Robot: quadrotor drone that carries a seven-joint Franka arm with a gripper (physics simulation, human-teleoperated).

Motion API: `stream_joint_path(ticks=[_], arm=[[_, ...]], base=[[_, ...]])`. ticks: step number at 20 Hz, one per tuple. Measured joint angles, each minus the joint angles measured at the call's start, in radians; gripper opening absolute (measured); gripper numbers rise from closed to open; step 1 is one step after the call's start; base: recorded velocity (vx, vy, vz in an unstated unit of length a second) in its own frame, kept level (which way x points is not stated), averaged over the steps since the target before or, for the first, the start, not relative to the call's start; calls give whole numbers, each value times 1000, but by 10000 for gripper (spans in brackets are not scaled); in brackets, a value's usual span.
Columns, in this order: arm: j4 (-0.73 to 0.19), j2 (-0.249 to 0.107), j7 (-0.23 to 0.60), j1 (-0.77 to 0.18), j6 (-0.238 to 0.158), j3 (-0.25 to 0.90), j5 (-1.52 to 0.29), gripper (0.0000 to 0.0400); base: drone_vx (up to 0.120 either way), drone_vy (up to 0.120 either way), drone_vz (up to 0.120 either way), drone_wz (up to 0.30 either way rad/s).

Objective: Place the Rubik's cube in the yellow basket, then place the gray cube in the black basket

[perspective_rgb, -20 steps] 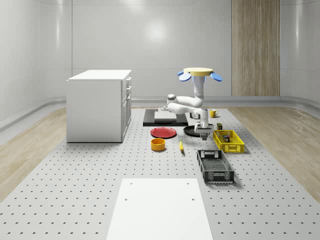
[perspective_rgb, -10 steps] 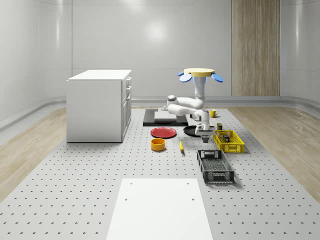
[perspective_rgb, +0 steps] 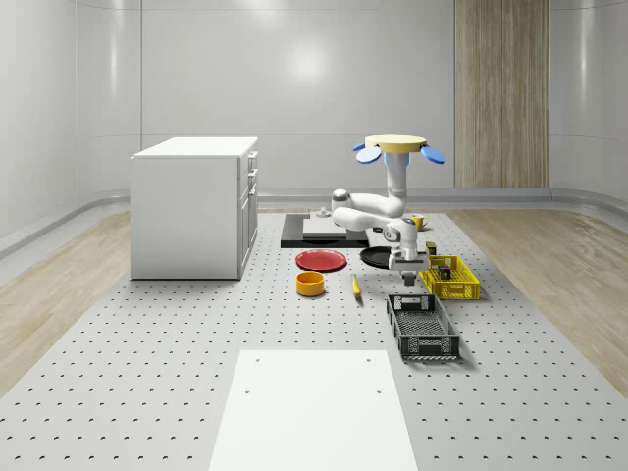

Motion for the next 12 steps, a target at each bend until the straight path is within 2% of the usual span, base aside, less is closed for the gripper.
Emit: stream_joint_path(ticks=[12], arm=[[0,-4,1,-1,4,0,2,251]], base=[[120,0,0,0]])
